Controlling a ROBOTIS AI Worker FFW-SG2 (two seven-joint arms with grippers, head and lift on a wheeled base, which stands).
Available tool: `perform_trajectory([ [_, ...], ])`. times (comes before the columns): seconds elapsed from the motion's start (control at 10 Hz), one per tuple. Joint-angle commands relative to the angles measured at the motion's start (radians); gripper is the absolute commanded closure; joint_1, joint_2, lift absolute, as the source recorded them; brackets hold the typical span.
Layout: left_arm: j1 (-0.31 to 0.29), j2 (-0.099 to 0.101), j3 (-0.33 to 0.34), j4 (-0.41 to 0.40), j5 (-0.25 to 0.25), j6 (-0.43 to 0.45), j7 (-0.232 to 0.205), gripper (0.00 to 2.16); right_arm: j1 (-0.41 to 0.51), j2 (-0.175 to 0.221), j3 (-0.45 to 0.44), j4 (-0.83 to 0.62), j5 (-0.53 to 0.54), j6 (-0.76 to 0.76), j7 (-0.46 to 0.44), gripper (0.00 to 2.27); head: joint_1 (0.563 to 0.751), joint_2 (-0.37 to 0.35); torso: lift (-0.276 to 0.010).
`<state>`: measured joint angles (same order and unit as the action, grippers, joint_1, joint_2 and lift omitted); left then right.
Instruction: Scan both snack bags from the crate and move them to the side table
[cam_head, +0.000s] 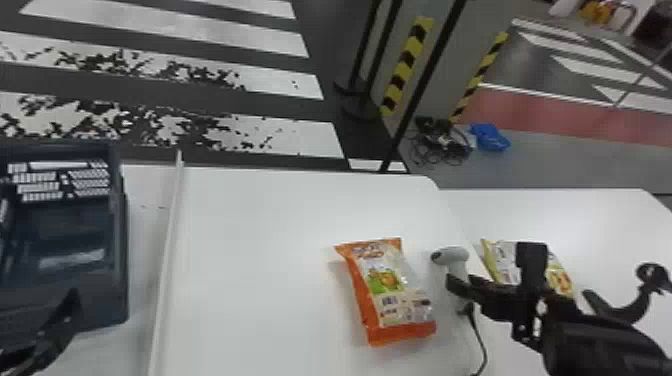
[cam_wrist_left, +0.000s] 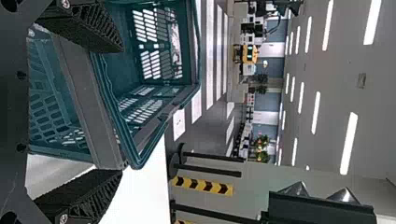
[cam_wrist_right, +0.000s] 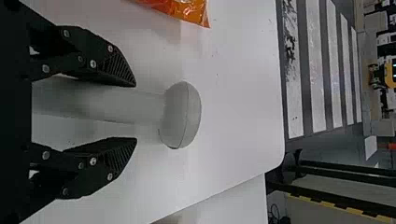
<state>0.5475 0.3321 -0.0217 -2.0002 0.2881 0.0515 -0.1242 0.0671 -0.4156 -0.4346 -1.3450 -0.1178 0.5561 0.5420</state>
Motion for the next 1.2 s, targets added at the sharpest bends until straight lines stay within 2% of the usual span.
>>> perform_trajectory([
  [0.0,0.000,0.002,-0.001,0.001,0.002,0.000,0.000,0.07,-0.001,0.000,0.002,0.004,0.001,-0.005,0.001,2.05,0.695,-0.350,-0.099],
  [0.2,-0.003,0.004,-0.001,0.001,0.002,0.000,0.000,0.07,0.013,0.001,-0.009,-0.019,0.001,-0.005,-0.001,2.24,0.695,-0.350,-0.099],
  [0.4,-0.021,0.005,-0.011,0.004,0.003,0.009,0.003,0.07,0.072,0.031,-0.055,-0.154,-0.003,0.060,-0.008,2.24,0.695,-0.350,-0.099],
  [0.6,-0.024,0.007,-0.011,0.001,0.002,0.009,0.003,0.07,0.149,0.083,-0.095,-0.358,-0.008,0.158,-0.027,2.24,0.695,-0.350,-0.099],
  [0.9,-0.029,0.011,-0.012,-0.005,0.003,0.009,0.003,0.07,0.263,0.169,-0.108,-0.631,-0.002,0.290,-0.043,2.24,0.695,-0.350,-0.099],
  [1.1,-0.027,0.013,-0.014,-0.011,0.003,0.009,0.005,0.07,0.355,0.207,-0.105,-0.798,0.003,0.388,-0.043,2.24,0.695,-0.335,-0.099],
])
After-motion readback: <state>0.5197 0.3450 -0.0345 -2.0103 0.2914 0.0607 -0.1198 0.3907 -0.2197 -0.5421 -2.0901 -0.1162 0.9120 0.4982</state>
